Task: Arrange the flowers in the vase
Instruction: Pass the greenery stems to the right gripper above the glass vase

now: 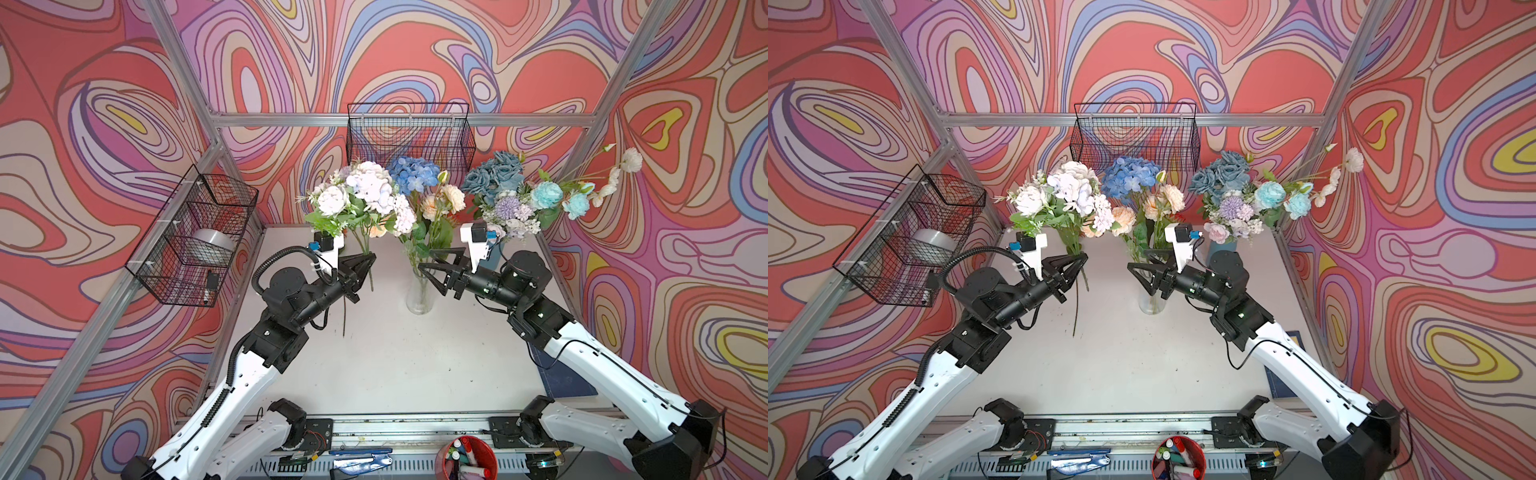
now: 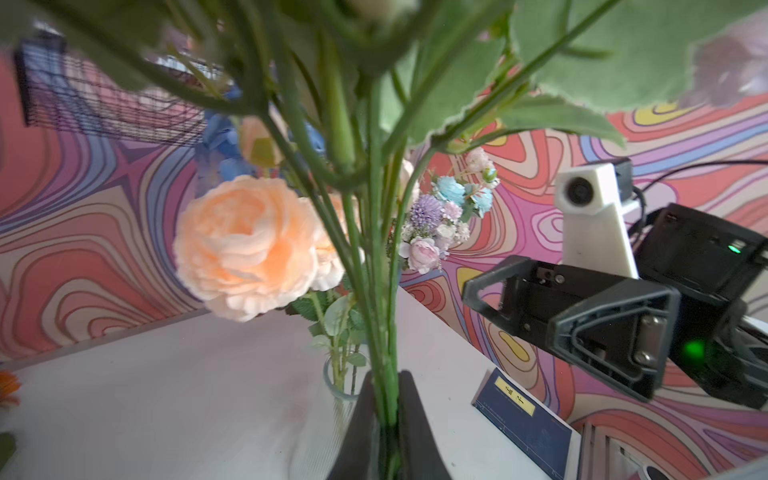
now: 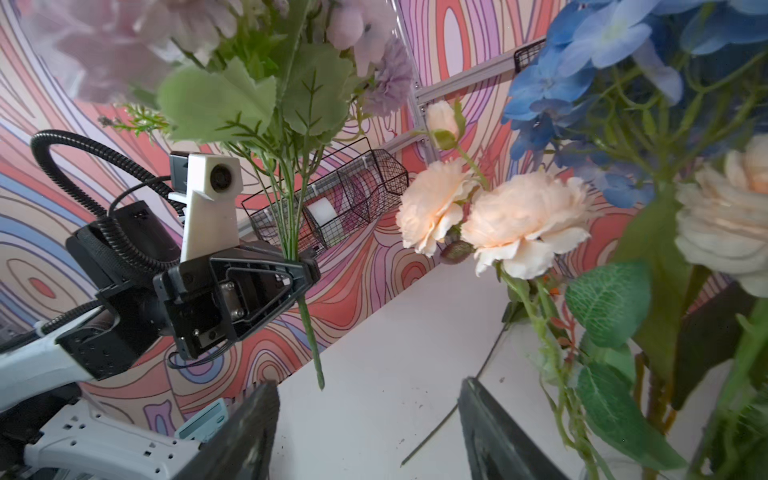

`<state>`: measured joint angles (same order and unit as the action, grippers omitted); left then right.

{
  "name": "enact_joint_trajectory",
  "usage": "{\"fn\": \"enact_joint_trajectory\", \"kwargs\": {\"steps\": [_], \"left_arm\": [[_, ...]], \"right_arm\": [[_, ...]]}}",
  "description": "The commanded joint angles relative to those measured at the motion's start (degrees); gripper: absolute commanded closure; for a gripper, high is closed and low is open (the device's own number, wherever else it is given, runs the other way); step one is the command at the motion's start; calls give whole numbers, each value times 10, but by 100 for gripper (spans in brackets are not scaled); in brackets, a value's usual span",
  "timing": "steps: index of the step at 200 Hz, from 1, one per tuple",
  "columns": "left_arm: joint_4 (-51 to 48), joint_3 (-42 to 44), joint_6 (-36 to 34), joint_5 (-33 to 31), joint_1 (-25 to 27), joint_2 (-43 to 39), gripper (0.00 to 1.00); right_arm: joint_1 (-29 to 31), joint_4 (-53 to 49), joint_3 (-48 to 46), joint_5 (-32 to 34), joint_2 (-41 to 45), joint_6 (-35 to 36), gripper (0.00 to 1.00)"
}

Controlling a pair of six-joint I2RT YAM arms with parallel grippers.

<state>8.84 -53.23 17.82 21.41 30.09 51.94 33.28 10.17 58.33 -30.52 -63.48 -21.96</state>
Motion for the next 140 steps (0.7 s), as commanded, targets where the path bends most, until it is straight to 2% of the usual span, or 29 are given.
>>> {"fn": "enact_joint_trajectory", "kwargs": {"steps": [1, 71, 98, 140], "left_arm": [[14, -36, -61, 17, 31, 20, 100], [-45, -92, -135, -20, 124, 97, 100], [-51, -102, -153, -42, 148, 115, 100], [-51, -112, -171, -58, 169, 130, 100]], "right_arm": [[-1, 45, 19, -61, -13, -31, 30], [7, 63, 19, -73, -21, -40, 37], [7, 55, 16, -52, -19, -36, 40], [8, 38, 8, -6, -21, -34, 51]]}}
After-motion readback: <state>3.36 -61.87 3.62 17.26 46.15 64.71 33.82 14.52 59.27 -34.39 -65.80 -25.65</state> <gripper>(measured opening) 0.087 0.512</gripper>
